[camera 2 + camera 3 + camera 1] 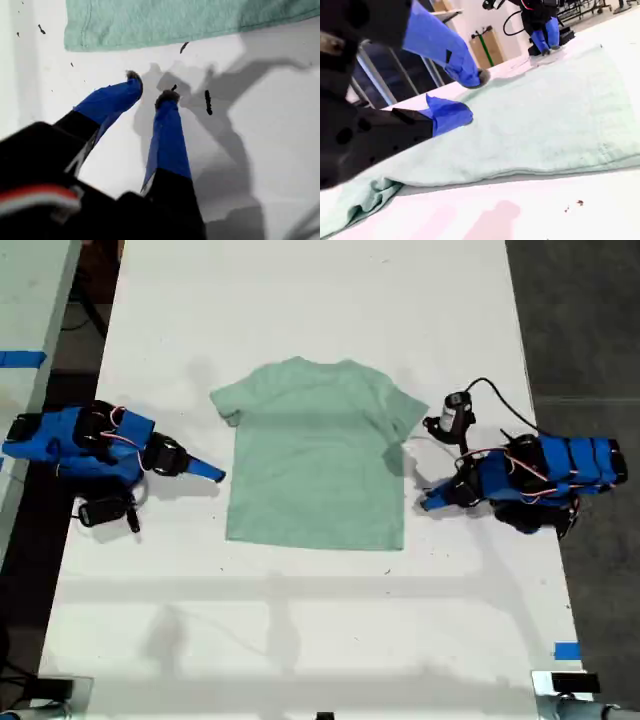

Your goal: Fold t shirt

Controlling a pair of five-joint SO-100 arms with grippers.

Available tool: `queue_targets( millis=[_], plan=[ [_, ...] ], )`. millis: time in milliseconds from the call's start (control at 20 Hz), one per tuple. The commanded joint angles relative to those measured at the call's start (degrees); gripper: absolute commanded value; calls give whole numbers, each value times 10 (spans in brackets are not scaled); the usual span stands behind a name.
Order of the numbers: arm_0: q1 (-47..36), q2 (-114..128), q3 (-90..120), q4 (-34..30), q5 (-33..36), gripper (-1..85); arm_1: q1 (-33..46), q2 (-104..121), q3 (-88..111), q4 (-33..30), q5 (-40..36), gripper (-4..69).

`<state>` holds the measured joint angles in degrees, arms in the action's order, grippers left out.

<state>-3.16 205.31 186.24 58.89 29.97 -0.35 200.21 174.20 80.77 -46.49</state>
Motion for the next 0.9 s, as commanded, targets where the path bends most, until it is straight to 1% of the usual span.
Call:
queue_targets(
  millis=[0,50,100,150,200,250,300,350,400,450,550,750,850],
  plan=[
    [-67,6,24,-59,-161,70,27,8,12,-50,468,69],
    [-83,6,24,-55,-155,131,80,4,13,-129,374,58],
    [-100,6,24,-54,-140,199,139,-26,-25,-116,347,80],
    [-122,6,24,-61,-124,235,226,-134,-125,-54,306,113],
    [-157,6,24,-63,-120,255,308,-278,-242,-4,242,160],
    [-200,6,24,-59,-120,260,368,-398,-338,15,178,226],
    [-246,6,24,-47,-125,265,411,-476,-410,22,136,255],
    [-293,6,24,-26,-137,269,457,-527,-459,22,105,265],
    [-326,6,24,-18,-139,322,497,-570,-490,13,79,268],
    [-317,6,24,-17,-139,363,532,-613,-516,1,58,269],
    [-265,6,24,-11,-173,441,573,-705,-548,-39,35,278],
    [-259,6,24,-11,-178,383,606,-798,-530,-163,29,296],
    [-252,6,24,-11,-178,373,608,-849,-541,-200,26,296]
  ],
)
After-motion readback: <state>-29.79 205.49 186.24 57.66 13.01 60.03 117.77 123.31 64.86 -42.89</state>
